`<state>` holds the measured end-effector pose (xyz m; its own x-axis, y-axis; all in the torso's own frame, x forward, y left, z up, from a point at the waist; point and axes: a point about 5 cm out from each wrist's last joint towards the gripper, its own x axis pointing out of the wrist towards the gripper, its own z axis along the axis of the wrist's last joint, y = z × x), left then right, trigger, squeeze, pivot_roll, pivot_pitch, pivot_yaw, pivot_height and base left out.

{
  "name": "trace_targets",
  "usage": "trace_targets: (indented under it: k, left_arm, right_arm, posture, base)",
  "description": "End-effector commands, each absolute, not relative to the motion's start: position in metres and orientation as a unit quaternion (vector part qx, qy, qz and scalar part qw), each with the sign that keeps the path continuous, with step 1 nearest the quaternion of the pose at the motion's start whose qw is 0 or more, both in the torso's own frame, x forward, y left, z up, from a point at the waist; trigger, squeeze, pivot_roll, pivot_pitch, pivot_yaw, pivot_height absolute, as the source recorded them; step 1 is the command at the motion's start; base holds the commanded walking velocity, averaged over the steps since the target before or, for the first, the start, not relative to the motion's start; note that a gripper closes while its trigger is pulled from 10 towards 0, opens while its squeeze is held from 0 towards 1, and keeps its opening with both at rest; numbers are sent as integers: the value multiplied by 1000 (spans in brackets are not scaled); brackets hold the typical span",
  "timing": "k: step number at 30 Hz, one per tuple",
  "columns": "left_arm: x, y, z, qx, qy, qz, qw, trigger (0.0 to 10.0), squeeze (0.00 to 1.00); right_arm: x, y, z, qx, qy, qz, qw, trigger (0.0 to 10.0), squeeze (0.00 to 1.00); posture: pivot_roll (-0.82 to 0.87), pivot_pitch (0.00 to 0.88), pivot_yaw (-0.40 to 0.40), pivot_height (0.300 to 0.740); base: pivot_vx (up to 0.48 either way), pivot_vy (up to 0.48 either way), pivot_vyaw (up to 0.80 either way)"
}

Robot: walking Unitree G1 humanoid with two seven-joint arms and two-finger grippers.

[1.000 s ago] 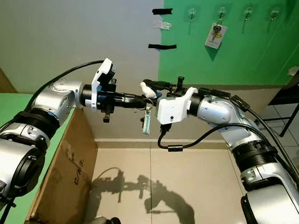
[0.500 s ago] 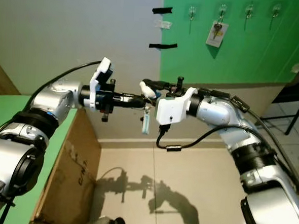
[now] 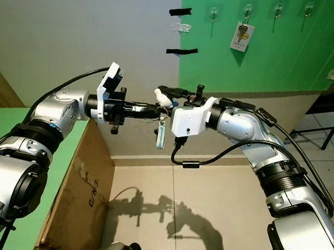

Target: Hang keys on a hook

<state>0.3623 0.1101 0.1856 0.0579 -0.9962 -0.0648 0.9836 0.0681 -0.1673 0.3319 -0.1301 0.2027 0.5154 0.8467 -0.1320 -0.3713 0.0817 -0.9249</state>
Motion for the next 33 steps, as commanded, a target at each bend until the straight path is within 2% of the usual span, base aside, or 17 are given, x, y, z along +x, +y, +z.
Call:
trace_targets:
  k: [1, 7, 12, 13, 15, 24, 28, 30, 31, 32, 33]
  left_arm:
    - [364, 104, 200, -26, 52, -694, 717, 0, 0]
    - [363, 101, 198, -22, 47, -690, 722, 0, 0]
    - [362, 100, 193, -23, 48, -688, 723, 0, 0]
    - [362, 99, 191, -23, 48, -686, 726, 0, 0]
    - [361, 99, 190, -22, 48, -683, 729, 0, 0]
    - [360, 103, 184, -22, 47, -670, 741, 0, 0]
    - [358, 103, 179, -23, 49, -663, 747, 0, 0]
    - [358, 103, 174, -23, 53, -650, 758, 0, 0]
    - [358, 103, 174, -23, 53, -650, 758, 0, 0]
    - [361, 104, 167, -20, 61, -613, 787, 0, 0]
    - [363, 105, 163, -19, 64, -594, 801, 0, 0]
  right_arm:
    - [334, -136, 196, -525, -201, 428, 708, 10000, 1000]
    - [335, -139, 195, -522, -192, 420, 717, 10000, 1000]
    - [337, -145, 194, -505, -182, 402, 742, 10000, 1000]
    - [339, -148, 193, -488, -174, 392, 760, 10000, 1000]
    - [341, -151, 191, -471, -165, 383, 778, 10000, 1000]
    - [342, -157, 180, -399, -138, 351, 836, 10000, 1000]
    - [345, -158, 178, -321, -128, 319, 883, 10000, 1000]
    - [347, -159, 176, -255, -120, 292, 914, 10000, 1000]
    - [347, -159, 176, -255, -120, 292, 914, 10000, 1000]
    - [348, -161, 172, -152, -105, 255, 949, 10000, 1000]
    - [348, -161, 170, -111, -99, 239, 960, 10000, 1000]
  posture:
    - [-217, 0, 138, 740]
    - [-217, 0, 129, 740]
    - [-215, 0, 119, 740]
    - [-211, 0, 114, 740]
    - [-209, 0, 109, 740]
    - [-194, 0, 90, 740]
    - [-190, 0, 85, 740]
    - [-187, 0, 83, 740]
    - [-187, 0, 83, 740]
    - [-185, 0, 82, 740]
    - [-184, 0, 84, 740]
  base:
    - [0, 0, 0]
    - [0, 0, 0]
    - [0, 0, 0]
    - [0, 0, 0]
    - [0, 0, 0]
    - [0, 0, 0]
    - [0, 0, 0]
    - [0, 0, 0]
    - [0, 0, 0]
    - [0, 0, 0]
    - [0, 0, 0]
